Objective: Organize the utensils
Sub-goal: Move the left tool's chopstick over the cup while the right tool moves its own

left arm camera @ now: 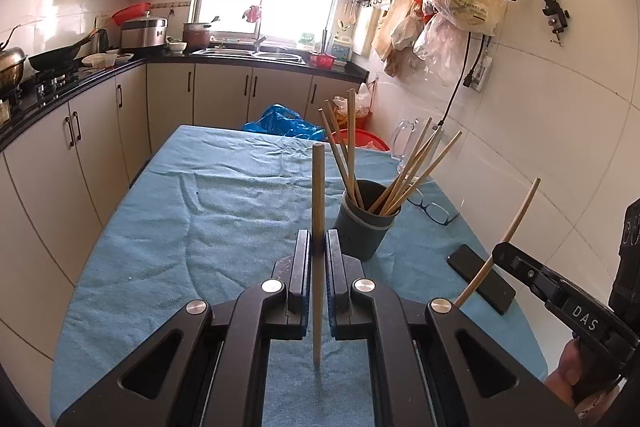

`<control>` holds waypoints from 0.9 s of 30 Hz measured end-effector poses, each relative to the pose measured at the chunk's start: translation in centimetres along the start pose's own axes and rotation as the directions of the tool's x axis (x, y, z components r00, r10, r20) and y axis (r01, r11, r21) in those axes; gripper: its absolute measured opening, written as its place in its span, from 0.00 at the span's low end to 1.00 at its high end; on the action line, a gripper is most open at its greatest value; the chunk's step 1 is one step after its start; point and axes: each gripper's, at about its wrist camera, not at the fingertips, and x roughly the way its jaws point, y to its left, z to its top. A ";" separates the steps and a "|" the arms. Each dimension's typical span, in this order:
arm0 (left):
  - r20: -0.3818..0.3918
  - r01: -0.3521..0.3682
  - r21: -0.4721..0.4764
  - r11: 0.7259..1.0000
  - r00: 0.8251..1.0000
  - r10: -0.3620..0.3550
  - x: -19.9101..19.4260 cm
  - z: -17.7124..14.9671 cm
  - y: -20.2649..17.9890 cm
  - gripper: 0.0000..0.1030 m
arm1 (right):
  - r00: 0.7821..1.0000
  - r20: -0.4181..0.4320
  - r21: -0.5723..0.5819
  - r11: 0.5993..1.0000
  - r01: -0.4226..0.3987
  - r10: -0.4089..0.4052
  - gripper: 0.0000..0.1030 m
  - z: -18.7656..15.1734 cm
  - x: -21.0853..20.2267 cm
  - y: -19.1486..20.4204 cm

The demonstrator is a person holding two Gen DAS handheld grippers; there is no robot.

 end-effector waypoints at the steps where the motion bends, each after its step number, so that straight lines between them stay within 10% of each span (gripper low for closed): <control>1: 0.003 -0.001 0.000 1.000 1.000 0.001 -0.1 0.1 0.0 0.06 | 1.000 0.002 0.001 1.000 0.000 0.000 0.07 0.0 -0.1 0.0; 27: -0.011 -0.019 0.051 0.999 1.000 0.019 2.1 2.3 -1.2 0.06 | 1.000 0.023 -0.013 1.000 0.013 -0.013 0.07 2.7 1.4 -0.7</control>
